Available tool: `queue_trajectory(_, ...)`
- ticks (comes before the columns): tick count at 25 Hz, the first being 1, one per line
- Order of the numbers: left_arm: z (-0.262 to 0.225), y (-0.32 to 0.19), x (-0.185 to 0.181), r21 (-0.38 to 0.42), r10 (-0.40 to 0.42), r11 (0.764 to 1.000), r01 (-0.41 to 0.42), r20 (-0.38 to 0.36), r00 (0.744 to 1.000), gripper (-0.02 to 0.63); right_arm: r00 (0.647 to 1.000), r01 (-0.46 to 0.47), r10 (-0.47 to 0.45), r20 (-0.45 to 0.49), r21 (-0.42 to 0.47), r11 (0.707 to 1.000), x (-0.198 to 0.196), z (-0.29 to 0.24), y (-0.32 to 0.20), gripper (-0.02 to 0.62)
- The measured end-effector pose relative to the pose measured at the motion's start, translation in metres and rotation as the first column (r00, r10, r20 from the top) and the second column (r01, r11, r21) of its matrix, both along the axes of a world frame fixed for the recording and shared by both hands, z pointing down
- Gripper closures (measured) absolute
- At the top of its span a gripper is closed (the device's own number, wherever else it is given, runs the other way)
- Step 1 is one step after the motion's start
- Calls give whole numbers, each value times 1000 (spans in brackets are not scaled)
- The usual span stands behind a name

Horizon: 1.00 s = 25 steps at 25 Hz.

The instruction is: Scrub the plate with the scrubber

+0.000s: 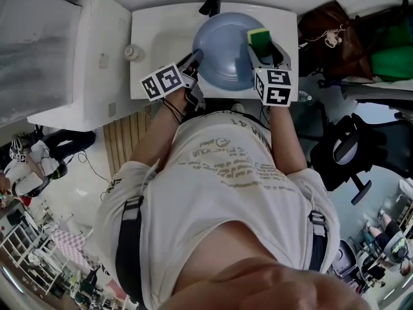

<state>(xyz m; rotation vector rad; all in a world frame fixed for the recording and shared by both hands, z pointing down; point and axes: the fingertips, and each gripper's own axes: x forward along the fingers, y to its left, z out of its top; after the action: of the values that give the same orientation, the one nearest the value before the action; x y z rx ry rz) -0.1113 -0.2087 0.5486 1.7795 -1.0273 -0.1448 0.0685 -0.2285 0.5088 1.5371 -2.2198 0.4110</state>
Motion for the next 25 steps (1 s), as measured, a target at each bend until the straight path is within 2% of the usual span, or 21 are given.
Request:
queue_trajectory(4,12,2,-3,-44,-8,999,9,22,1000,549,999,-8,6,46,44,999,1,-16,1,345)
queue_trajectory(12,36,4,-15,-111,-42,993,48,53,998,551,995,37,-46,91,96,995,-8,-33,19,345)
queue_trajectory(20,40,13,-2,-134,27,991,-22,32,999,554,993,41,-51,106,100,994,-8,-34,31,345)
queue_trajectory(25,54,19,0,-174,52,984,-42,50,997,554,994,25,-35,107,98,995,-3,-33,31,345)
